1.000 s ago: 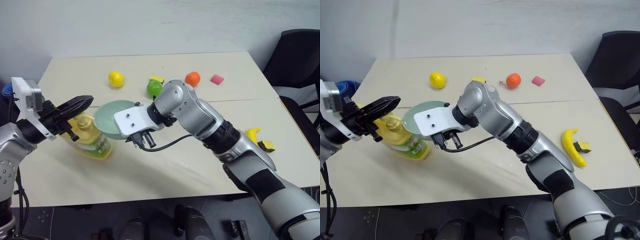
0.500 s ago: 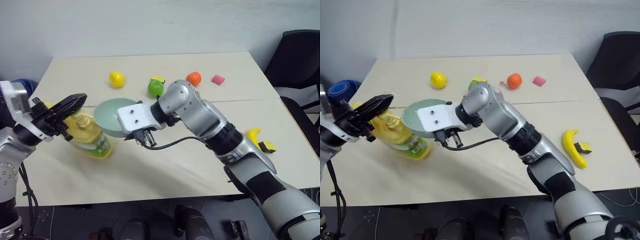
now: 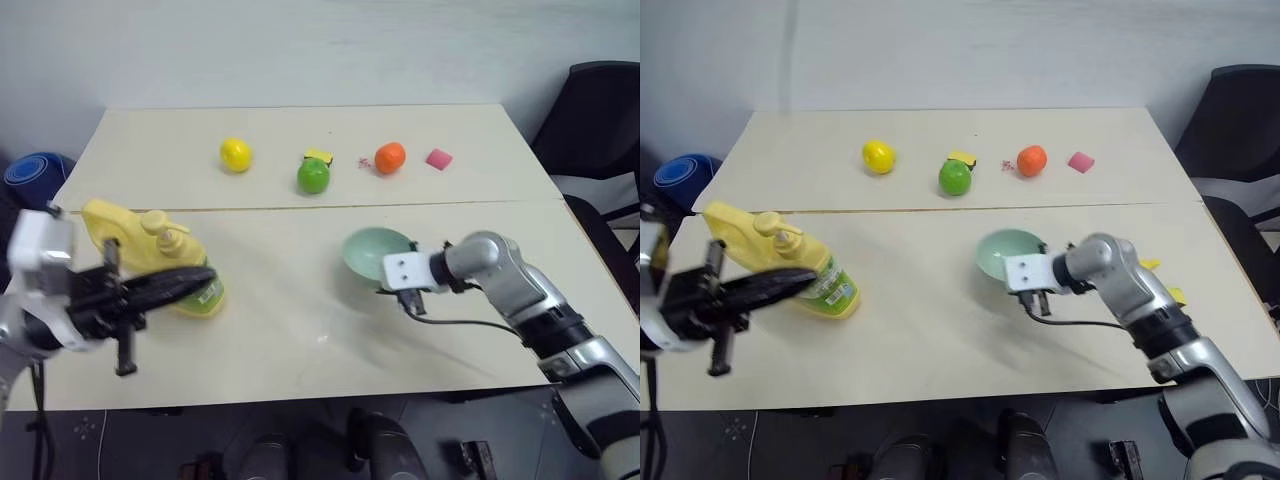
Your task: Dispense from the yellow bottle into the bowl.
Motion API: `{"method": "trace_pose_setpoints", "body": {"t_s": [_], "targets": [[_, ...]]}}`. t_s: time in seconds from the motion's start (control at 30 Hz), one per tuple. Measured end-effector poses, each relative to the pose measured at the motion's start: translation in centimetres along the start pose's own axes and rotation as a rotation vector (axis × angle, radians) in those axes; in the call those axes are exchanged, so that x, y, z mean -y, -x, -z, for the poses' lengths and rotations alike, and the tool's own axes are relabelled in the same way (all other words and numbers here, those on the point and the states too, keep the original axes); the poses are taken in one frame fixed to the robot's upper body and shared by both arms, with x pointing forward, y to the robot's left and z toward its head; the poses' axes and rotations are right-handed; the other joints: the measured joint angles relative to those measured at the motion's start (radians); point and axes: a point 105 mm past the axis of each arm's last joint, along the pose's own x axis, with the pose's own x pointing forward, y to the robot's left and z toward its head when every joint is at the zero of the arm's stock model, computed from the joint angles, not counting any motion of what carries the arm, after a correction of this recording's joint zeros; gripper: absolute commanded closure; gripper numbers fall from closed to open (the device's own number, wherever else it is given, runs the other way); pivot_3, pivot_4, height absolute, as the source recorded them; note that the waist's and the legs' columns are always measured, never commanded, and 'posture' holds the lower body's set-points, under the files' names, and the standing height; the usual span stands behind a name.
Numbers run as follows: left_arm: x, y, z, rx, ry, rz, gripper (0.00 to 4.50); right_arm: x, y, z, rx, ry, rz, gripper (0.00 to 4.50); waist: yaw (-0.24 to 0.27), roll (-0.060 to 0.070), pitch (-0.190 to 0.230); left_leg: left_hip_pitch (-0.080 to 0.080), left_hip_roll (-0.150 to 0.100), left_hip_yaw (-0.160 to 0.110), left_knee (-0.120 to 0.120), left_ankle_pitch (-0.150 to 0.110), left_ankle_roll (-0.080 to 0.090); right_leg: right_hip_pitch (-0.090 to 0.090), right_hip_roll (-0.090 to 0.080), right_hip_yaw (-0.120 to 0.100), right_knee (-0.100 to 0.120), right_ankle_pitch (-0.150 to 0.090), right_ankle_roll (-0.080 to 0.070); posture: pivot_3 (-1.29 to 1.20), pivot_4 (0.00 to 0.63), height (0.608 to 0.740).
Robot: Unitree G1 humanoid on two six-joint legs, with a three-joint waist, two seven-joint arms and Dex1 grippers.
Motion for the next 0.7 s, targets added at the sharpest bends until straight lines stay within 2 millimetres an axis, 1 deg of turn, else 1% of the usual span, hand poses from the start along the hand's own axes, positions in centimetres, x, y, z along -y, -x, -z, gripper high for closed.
{"method": "trace_pose_setpoints", "body": {"t_s": [0.03,0.07,0.1,0.2,0.23,0.3,0.33,0.4,0.43,0.5,0.57,0.63,0.7], "targets": [[0.0,-0.1,0.8,-0.012,0.011,-0.006,4.5,-0.5,-0.2,0.1,0.02,-0.002,0.011,3.76,-0.003,0.001,0.001,0.0,0.001,0.001,0.0,0.0,-0.001,0.0,0.001,0.001,0.0,0.0,0.0,0.0,0.15,0.74],[0.0,-0.2,1.7,-0.028,0.021,-0.015,4.5,-0.9,-0.3,0.2,0.036,-0.007,0.013,3.55,-0.005,0.001,0.001,0.001,0.002,0.003,0.0,0.0,-0.002,0.0,0.003,0.002,0.001,0.0,0.0,0.0,0.15,0.74],[-0.1,-0.1,2.2,-0.039,0.029,-0.024,4.5,-1.2,-0.3,0.3,0.046,-0.012,0.012,3.19,-0.006,0.001,0.001,0.001,0.003,0.003,0.0,0.0,-0.002,0.0,0.004,0.002,0.002,-0.001,-0.001,0.0,0.15,0.74],[-1.1,0.7,4.6,-0.1,0.069,-0.125,3.96,-1.5,0.2,-0.4,0.141,-0.01,0.067,2.19,0.0,0.002,0.001,0.001,0.005,0.002,0.0,0.0,-0.003,-0.001,0.006,0.002,0.002,-0.001,-0.002,0.0,0.15,0.74],[-1.5,1.3,5.4,-0.125,0.076,-0.157,3.72,-1.5,0.6,-1.0,0.191,-0.011,0.097,1.91,0.001,0.002,0.001,0.001,0.006,0.002,0.0,0.0,-0.003,-0.001,0.006,0.002,0.002,-0.001,-0.002,0.0,0.15,0.74],[-1.9,2.7,7.3,-0.183,0.094,-0.217,3.08,-1.9,1.7,-2.4,0.317,-0.026,0.155,1.21,0.004,0.002,0.002,0.0,0.007,0.002,0.0,-0.001,-0.003,-0.001,0.007,0.001,0.002,-0.001,-0.003,0.0,0.15,0.74],[-2.0,3.4,8.1,-0.214,0.085,-0.231,2.79,-2.4,2.7,-3.2,0.403,-0.061,0.179,0.88,0.009,0.002,0.001,0.0,0.007,0.001,0.0,-0.002,-0.003,-0.001,0.007,0.0,0.001,-0.001,-0.003,0.0,0.15,0.74],[-2.0,4.5,9.4,-0.257,0.074,-0.255,2.14,-3.4,4.0,-3.9,0.523,-0.136,0.197,0.18,0.02,0.002,0.001,0.0,0.008,0.001,0.0,-0.004,-0.001,-0.001,0.007,0.0,-0.003,-0.001,-0.003,0.0,0.15,0.74],[-2.1,5.0,9.8,-0.264,0.052,-0.278,1.84,-4.0,4.8,-4.0,0.582,-0.188,0.204,0.0,0.027,0.002,0.002,0.0,0.008,0.001,0.0,-0.005,0.001,0.0,0.006,0.001,-0.004,-0.001,-0.003,0.0,0.15,0.74],[-2.6,5.8,10.7,-0.294,-0.031,-0.333,1.23,-5.8,6.8,-3.1,0.655,-0.338,0.213,0.0,0.046,0.003,0.002,0.0,0.008,0.001,0.0,-0.007,0.004,0.0,0.004,0.0,-0.004,-0.001,-0.003,0.0,0.15,0.74],[-2.9,7.0,12.1,-0.352,-0.095,-0.391,1.23,-8.3,8.4,-1.1,0.622,-0.453,0.19,0.0,0.055,0.003,0.002,0.0,0.006,0.002,0.0,-0.009,0.006,0.0,0.002,0.001,-0.005,-0.001,-0.003,0.0,0.15,0.74],[-3.0,7.6,12.9,-0.378,-0.133,-0.419,1.23,-9.4,9.2,-0.4,0.602,-0.469,0.192,0.0,0.054,0.002,0.001,0.0,0.006,0.003,0.0,-0.01,0.009,0.001,0.001,0.001,-0.005,-0.001,-0.002,0.0,0.15,0.74],[-3.0,7.7,13.2,-0.392,-0.174,-0.42,1.23,-10.1,9.7,0.1,0.589,-0.452,0.198,0.0,0.048,0.001,0.001,0.001,0.007,0.004,0.0,-0.013,0.012,0.0,0.001,0.002,-0.005,0.0,-0.003,0.0,0.15,0.74]]}}
